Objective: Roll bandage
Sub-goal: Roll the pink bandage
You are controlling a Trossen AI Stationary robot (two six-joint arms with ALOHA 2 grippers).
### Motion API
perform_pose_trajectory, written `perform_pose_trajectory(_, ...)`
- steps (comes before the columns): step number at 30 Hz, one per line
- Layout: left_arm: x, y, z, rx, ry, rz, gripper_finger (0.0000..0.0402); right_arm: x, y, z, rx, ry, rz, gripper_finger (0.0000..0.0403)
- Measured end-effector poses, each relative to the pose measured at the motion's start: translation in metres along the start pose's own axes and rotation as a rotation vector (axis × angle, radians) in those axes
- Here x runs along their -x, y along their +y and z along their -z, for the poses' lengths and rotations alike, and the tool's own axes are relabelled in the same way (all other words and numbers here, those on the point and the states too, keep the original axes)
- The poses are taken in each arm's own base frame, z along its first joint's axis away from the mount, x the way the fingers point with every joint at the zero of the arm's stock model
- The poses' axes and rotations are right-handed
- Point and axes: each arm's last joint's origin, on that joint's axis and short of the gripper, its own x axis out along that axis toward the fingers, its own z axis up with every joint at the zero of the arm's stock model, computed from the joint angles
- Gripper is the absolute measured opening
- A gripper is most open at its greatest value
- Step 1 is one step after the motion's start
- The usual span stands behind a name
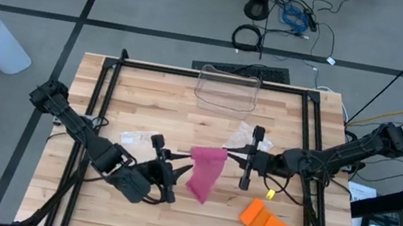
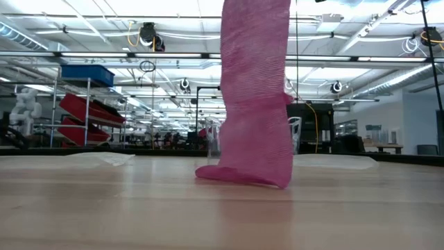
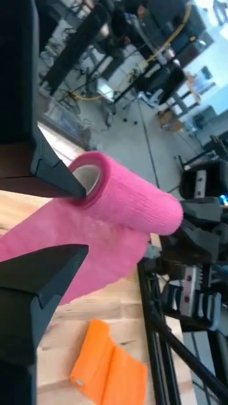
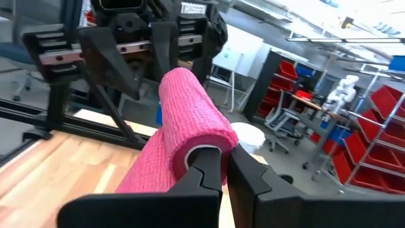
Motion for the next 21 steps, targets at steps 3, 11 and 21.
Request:
perform_pose_trajectory(3, -0.001, 0.0, 0.007, 0.017, 0.034, 0.0, 0.0134, -0.001, -0.002, 0.002, -0.002, 0.004, 0.01, 0.0)
perform_pose_trajectory(11, 0.0, 0.009, 0.04, 0.047, 0.069, -0.084, 0.0134, 0.011, -0.003, 0.03, -0.053, -0.02, 0.03, 0.0)
perform_pose_trajectory(21, -0.003, 0.043, 0.084, 0.21, -0.039, 0.046, 0.0134, 0.032, -0.011, 0.077, -0.194, -0.056, -0.056, 0.0)
